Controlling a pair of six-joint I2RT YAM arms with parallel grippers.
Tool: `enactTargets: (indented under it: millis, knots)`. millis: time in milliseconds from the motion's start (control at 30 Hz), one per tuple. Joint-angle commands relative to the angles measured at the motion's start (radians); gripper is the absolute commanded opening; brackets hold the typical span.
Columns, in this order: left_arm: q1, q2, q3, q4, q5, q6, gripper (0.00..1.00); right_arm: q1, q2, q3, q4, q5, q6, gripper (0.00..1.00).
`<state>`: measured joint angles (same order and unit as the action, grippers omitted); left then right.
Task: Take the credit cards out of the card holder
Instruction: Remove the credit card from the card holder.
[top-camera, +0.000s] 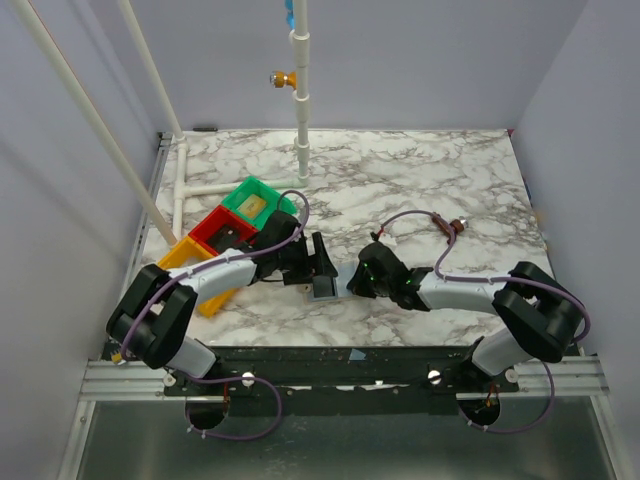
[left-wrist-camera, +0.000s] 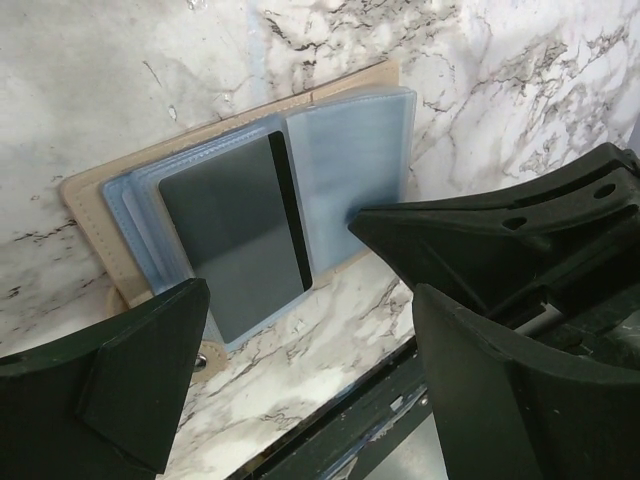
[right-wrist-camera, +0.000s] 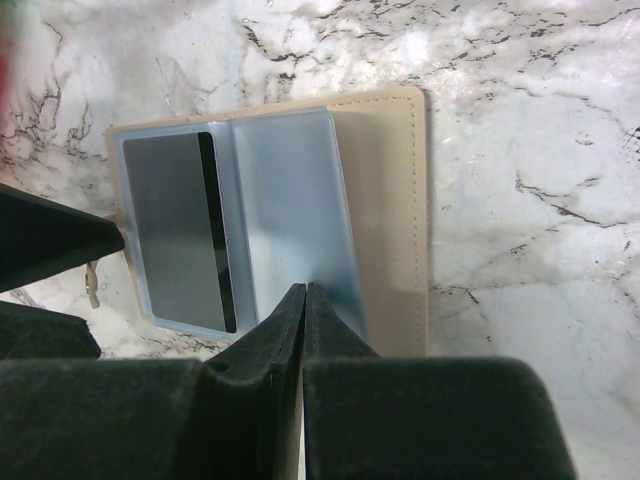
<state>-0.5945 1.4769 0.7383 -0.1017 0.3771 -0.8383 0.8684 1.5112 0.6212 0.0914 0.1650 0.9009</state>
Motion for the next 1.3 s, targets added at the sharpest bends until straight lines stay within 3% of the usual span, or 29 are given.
enactTargets:
  millis: [0, 767, 967, 1267]
  knots:
    - [0.009, -0.027, -0.010, -0.001, -0.035, 0.024, 0.86, -0.006, 0.006, 0.032, -0.031, 0.012, -0.003, 0.05]
    - [0.006, 0.060, 0.008, 0.059, 0.005, 0.015, 0.85, -0.008, 0.003, 0.052, -0.016, -0.037, -0.020, 0.06]
    - [0.006, 0.058, 0.006, 0.059, 0.005, 0.013, 0.85, -0.051, 0.002, 0.043, 0.049, -0.142, -0.010, 0.19]
    - [0.006, 0.058, -0.006, 0.068, 0.009, 0.010, 0.85, -0.092, 0.089, 0.033, 0.152, -0.288, 0.025, 0.26]
